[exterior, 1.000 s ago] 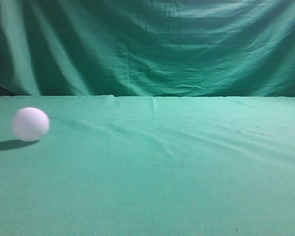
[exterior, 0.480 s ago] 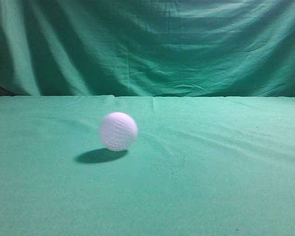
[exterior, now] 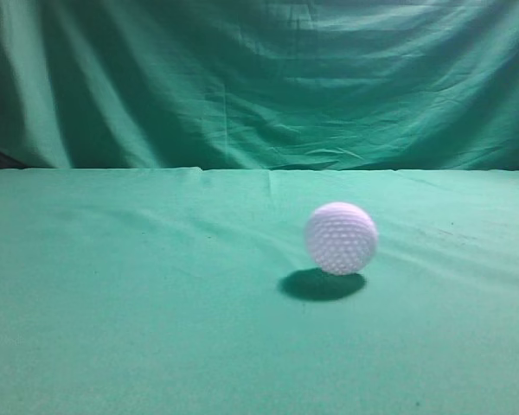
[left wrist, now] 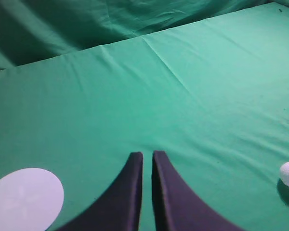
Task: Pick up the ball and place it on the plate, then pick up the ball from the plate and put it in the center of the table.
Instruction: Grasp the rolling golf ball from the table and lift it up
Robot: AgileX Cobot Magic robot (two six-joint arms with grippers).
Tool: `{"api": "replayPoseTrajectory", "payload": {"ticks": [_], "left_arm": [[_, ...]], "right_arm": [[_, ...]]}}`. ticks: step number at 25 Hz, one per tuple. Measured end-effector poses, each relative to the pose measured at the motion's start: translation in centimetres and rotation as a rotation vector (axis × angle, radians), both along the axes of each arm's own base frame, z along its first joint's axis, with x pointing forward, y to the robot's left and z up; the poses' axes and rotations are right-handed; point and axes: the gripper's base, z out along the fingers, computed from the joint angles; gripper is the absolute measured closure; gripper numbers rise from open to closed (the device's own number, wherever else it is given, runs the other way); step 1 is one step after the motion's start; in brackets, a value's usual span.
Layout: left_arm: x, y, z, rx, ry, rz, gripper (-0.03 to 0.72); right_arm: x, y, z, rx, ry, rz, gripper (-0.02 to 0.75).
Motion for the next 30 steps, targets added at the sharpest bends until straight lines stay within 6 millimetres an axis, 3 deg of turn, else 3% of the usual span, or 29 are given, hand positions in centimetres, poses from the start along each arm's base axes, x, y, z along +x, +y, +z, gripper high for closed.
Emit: {"api": "replayPoseTrajectory", "payload": {"ticks": [5, 12, 18, 23, 30], "left_arm": [[-1.9, 0.5, -1.4, -0.073, -0.007, -0.008, 0.641], [-3.0, 0.9, -4.5, -0.061, 0.021, -0.006, 0.641], [-2.9, 1.0, -5.1, -0.034, 0.014, -0.002, 0.641], [-2.9, 1.0, -5.0, -0.034, 0.01, -0.001, 0.641], [-2.8, 1.1, -5.1, -0.016, 0.003, 0.0, 0.641]], "right_arm": [[-0.7, 0.2, 2.3, 0.021, 0.08, 0.026, 0.738], [-0.2, 0.5, 5.8, -0.02, 0.228, 0.054, 0.738], [0.2, 0.8, 5.4, -0.012, 0.332, 0.084, 0.738], [0.6, 1.3, 5.6, -0.199, 0.418, 0.194, 0.738], [2.4, 2.6, 7.6, -0.433, 0.545, 0.42, 0.738]]}}
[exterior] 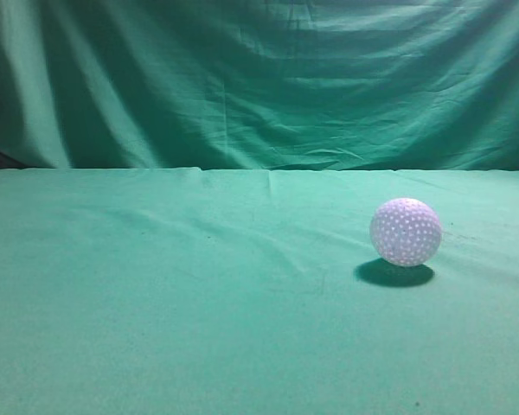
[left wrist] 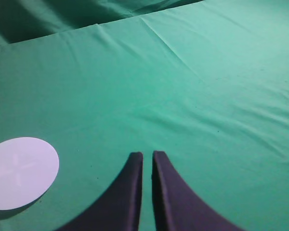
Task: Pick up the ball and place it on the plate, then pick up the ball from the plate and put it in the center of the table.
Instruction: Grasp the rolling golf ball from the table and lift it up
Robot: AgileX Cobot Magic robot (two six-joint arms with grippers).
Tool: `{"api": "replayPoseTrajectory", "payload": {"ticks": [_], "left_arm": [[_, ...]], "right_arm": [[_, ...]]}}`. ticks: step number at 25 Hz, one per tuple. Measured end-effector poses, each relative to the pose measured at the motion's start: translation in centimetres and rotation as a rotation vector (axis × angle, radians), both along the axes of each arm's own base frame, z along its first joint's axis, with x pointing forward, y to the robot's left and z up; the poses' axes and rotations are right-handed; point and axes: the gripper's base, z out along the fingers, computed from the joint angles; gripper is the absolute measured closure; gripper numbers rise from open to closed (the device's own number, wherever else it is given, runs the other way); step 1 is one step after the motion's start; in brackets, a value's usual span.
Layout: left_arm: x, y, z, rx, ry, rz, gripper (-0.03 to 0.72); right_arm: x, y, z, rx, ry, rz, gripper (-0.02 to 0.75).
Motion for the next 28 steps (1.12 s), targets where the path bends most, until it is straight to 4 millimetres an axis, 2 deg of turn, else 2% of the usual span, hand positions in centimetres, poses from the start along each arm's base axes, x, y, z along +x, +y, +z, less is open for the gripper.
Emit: {"api": "replayPoseTrajectory", "payload": {"ticks": [5, 11, 13, 17, 20, 23, 27, 28], "left_arm": [[0.0, 0.0, 0.0, 0.012, -0.005, 0.001, 0.641], [0.0, 0.1, 0.0, 0.025, -0.01, 0.002, 0.641], [0.0, 0.1, 0.0, 0.025, -0.01, 0.002, 0.641], [0.0, 0.1, 0.0, 0.027, -0.011, 0.002, 0.641], [0.0, 0.1, 0.0, 0.028, -0.011, 0.002, 0.641], [0.0, 0.1, 0.0, 0.027, -0.011, 0.002, 0.641], [0.0, 0.1, 0.0, 0.027, -0.011, 0.002, 0.641], [0.0, 0.1, 0.0, 0.027, -0.011, 0.002, 0.641]], "right_arm": [[1.7, 2.2, 0.2, -0.054, 0.095, 0.211, 0.738], [4.3, 6.3, -1.8, -0.165, 0.241, 0.434, 0.738], [5.1, 7.7, -2.6, -0.198, 0.264, 0.477, 0.688], [7.3, 10.1, -3.9, -0.222, 0.321, 0.502, 0.514], [9.1, 11.6, -4.8, -0.198, 0.405, 0.453, 0.353], [10.7, 12.8, -5.5, -0.17, 0.472, 0.385, 0.239], [12.4, 14.2, -7.0, -0.178, 0.564, 0.344, 0.234], [12.7, 14.5, -7.4, -0.179, 0.584, 0.332, 0.192]]}}
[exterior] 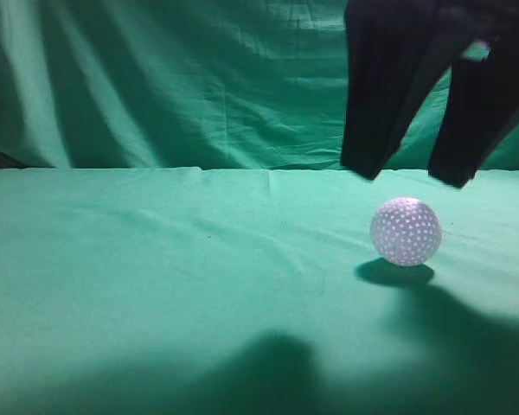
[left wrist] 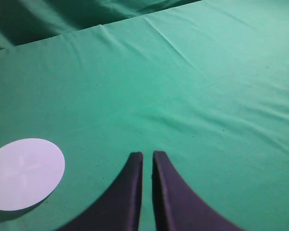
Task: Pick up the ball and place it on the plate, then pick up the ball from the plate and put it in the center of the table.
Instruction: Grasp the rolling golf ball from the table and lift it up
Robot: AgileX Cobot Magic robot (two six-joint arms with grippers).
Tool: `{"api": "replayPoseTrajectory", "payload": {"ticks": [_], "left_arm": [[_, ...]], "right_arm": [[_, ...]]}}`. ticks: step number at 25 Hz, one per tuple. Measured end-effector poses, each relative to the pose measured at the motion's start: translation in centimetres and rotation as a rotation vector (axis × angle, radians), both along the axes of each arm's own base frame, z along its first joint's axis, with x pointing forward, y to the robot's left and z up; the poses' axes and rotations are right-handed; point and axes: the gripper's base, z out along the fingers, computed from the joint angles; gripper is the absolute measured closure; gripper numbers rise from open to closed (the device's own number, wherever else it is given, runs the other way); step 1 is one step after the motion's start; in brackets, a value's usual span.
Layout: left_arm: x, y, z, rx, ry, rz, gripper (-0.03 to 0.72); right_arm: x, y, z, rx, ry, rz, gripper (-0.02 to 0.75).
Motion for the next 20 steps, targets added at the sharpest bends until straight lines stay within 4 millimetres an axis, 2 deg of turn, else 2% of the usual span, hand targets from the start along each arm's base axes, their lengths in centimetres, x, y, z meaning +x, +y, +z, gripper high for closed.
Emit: {"api": "replayPoseTrajectory", "payload": {"ticks": [7, 20], "left_arm": [[0.0, 0.0, 0.0, 0.0, 0.0, 0.0, 0.641], [0.0, 0.0, 0.0, 0.0, 0.0, 0.0, 0.641]], "right_arm": [[2.1, 0.6, -2.5, -0.12, 0.031, -0.063, 0.207], [2.8, 0.9, -4.5, -0.15, 0.046, -0.066, 0.207]]}}
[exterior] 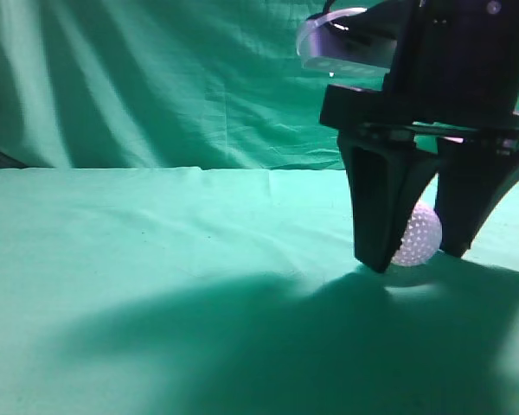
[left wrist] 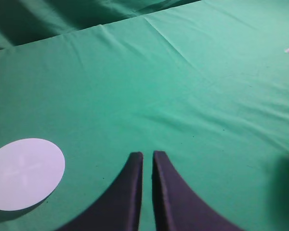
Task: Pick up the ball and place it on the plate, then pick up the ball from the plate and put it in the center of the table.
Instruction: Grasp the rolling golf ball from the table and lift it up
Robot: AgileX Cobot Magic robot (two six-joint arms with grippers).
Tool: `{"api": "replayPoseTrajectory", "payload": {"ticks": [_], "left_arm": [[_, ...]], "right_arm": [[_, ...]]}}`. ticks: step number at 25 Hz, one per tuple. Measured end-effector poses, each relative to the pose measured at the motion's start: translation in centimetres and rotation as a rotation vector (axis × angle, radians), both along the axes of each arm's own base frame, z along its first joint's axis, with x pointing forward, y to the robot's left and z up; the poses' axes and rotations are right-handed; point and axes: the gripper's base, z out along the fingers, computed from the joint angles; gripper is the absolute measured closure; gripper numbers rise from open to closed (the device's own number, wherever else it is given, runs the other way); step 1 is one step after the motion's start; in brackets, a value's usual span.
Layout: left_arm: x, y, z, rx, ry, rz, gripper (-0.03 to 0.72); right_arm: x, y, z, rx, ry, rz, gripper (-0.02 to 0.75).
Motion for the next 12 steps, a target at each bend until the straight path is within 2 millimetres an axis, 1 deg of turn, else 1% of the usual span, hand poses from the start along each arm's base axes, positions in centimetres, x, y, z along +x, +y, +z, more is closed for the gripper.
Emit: {"api": "replayPoseTrajectory", "payload": {"ticks": [3, 4, 5, 8, 12], "left_arm": [[0.0, 0.0, 0.0, 0.0, 0.0, 0.0, 0.641], [0.0, 0.0, 0.0, 0.0, 0.0, 0.0, 0.641], [0.0, 0.0, 0.0, 0.0, 0.0, 0.0, 0.641], [0.0, 0.0, 0.0, 0.0, 0.0, 0.0, 0.641], [0.0, 0.0, 0.0, 0.0, 0.0, 0.0, 0.641]], "right_arm": [[0.1, 0.0, -0.2, -0.001, -0.001, -0.01, 0.346], [0.2, 0.1, -0.2, 0.001, -0.002, -0.015, 0.407], [0.2, 0.1, -0.1, 0.002, -0.001, -0.023, 0.428], [0.7, 0.5, 0.5, 0.0, 0.01, -0.035, 0.42], [2.3, 1.7, 3.3, 0.029, -0.021, -0.031, 0.42]]}}
